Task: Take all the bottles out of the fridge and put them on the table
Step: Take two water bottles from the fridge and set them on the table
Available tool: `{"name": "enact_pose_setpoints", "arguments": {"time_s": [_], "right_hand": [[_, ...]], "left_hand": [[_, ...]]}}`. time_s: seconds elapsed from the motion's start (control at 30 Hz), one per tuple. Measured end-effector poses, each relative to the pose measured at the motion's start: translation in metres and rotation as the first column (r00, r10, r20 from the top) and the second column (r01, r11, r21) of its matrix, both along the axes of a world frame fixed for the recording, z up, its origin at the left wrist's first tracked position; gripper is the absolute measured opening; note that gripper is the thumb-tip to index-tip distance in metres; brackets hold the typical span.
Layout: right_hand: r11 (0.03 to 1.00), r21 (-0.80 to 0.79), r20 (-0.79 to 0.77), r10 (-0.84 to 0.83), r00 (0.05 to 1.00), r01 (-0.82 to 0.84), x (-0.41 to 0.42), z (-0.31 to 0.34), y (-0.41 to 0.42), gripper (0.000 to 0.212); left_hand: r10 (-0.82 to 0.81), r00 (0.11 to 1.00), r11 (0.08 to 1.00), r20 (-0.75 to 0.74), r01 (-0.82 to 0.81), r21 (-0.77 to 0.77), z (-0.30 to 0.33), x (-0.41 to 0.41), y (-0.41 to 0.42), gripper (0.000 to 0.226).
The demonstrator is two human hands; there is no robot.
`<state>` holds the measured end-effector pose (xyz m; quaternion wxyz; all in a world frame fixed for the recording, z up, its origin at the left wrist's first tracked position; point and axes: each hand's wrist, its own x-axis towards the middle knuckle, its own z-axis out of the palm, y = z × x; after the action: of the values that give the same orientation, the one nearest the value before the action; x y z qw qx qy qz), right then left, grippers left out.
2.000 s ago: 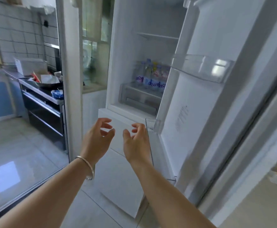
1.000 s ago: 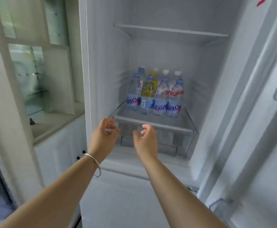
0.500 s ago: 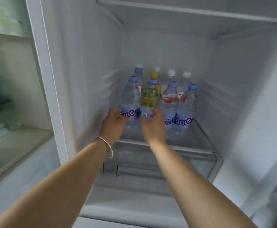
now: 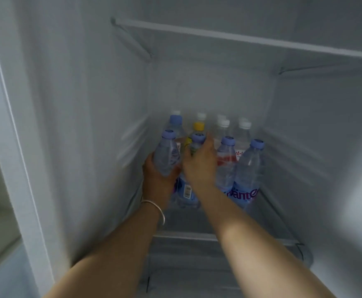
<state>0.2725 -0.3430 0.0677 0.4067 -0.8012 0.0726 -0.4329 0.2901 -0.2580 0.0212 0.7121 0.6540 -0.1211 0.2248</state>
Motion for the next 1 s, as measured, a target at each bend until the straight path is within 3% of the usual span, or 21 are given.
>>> {"name": "enact_pose_setpoints", "arguments": {"time_s": [0.07,0.17,0.23,0.37,0.47,0.57,0.63,0.73,1.0], "right_hand": [[0.999,-0.004,-0.020,-0.037,0.999,0.037,0.005,0.001,0.000,0.056],[1.000,0.002,0.014,-0.030,0.999,0.030,0.002,-0.003,0.000,0.051],[1.000,0.029,0.052,0.008,0.999,-0.010,-0.003,-0.003,0.000,0.048],[0.986,0.132,0.119,0.084,0.989,-0.100,-0.023,0.001,0.005,0.034],[0.970,0.177,0.141,0.140,0.980,-0.164,-0.044,0.000,0.008,0.021],[0.961,0.222,0.098,0.146,0.984,-0.164,-0.072,0.002,0.004,0.011],[0.973,0.195,0.064,0.115,0.991,-0.126,-0.092,0.009,0.001,0.021],[0.986,0.154,0.010,0.064,0.998,-0.065,-0.126,0.026,-0.001,0.033],[0.965,0.263,-0.021,0.031,0.999,-0.024,-0.238,0.049,-0.005,0.022]], "left_hand": [[-0.036,0.991,0.999,-0.130,0.034,-0.016,0.000,0.000,0.000,0.049],[0.038,0.967,0.995,-0.252,-0.013,0.099,-0.005,0.006,0.004,0.080],[0.042,0.970,0.985,-0.239,-0.001,0.171,-0.001,0.003,0.007,0.068],[0.115,0.958,0.987,-0.263,-0.081,0.139,-0.001,-0.017,0.011,0.053],[0.175,0.955,0.982,-0.241,-0.151,0.112,-0.004,-0.040,0.011,0.070],[0.248,0.945,0.966,-0.213,-0.224,0.130,0.000,-0.075,0.011,0.057],[0.261,0.954,0.959,-0.147,-0.238,0.156,0.004,-0.098,0.013,0.051],[0.206,0.976,0.962,-0.075,-0.188,0.200,0.013,-0.135,0.022,0.047],[0.003,0.999,0.990,0.035,-0.008,0.140,0.024,-0.228,0.033,0.040]]}}
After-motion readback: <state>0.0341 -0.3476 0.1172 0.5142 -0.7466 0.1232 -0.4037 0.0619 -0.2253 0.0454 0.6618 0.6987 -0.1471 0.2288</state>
